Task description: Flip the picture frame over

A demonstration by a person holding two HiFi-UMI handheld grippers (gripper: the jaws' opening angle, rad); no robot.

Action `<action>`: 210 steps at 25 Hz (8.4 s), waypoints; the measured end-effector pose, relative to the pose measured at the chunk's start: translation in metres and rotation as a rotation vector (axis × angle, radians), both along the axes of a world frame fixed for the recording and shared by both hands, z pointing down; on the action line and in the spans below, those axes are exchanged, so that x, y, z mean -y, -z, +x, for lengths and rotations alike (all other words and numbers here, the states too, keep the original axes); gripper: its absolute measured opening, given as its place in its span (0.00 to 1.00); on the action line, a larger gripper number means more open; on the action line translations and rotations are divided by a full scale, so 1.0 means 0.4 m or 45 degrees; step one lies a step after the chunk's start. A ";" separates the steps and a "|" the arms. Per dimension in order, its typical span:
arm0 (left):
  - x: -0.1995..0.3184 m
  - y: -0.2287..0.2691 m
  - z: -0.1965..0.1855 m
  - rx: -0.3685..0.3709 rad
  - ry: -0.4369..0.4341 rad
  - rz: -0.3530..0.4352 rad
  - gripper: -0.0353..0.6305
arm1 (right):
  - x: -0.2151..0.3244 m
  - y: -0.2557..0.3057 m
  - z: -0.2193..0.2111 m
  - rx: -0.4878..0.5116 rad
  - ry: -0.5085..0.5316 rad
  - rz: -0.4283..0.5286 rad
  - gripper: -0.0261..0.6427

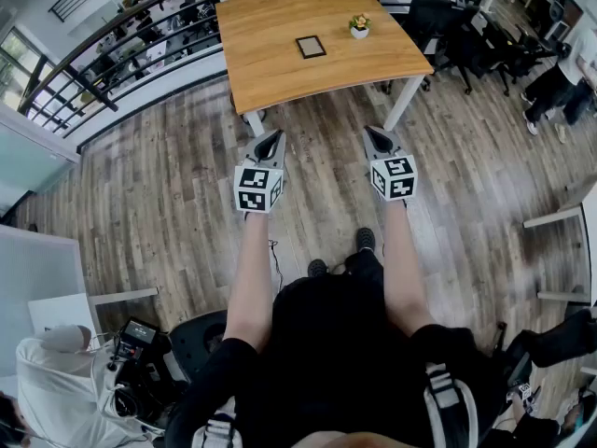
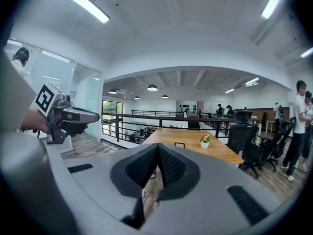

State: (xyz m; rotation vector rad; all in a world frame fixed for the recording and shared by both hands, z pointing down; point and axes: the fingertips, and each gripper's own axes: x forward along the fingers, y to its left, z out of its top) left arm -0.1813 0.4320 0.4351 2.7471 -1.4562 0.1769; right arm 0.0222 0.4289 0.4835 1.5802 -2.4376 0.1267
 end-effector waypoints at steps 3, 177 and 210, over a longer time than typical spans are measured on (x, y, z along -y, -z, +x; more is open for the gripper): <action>0.002 0.001 0.003 0.011 -0.003 -0.003 0.09 | 0.000 0.004 -0.007 -0.003 0.011 0.002 0.05; 1.409 -0.311 0.255 -0.040 0.459 -0.351 0.33 | 1.558 -0.291 0.151 0.046 0.528 -0.294 0.50; 1.700 -0.493 0.172 -0.104 0.262 -0.571 0.33 | 1.729 -0.444 0.082 0.032 0.268 -0.470 0.49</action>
